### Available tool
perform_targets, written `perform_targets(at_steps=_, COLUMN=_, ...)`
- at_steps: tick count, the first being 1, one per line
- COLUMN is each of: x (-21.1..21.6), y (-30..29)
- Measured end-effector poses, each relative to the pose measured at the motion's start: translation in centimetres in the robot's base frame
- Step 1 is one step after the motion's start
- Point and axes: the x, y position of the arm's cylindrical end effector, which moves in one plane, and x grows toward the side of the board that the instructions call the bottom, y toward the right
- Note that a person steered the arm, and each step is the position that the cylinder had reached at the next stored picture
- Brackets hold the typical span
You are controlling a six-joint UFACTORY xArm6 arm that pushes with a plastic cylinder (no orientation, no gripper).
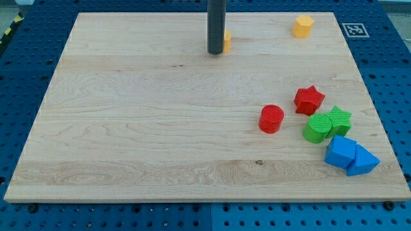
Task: Push the heart closely to the hexagon
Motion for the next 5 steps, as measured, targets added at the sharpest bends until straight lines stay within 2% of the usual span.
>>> perform_targets(at_steps=2, x=-4.4, y=-3.3)
perform_targets(at_steps=3, x=-2.3, y=-3.2)
perform_targets(at_steps=5, x=-2.1, y=-2.0)
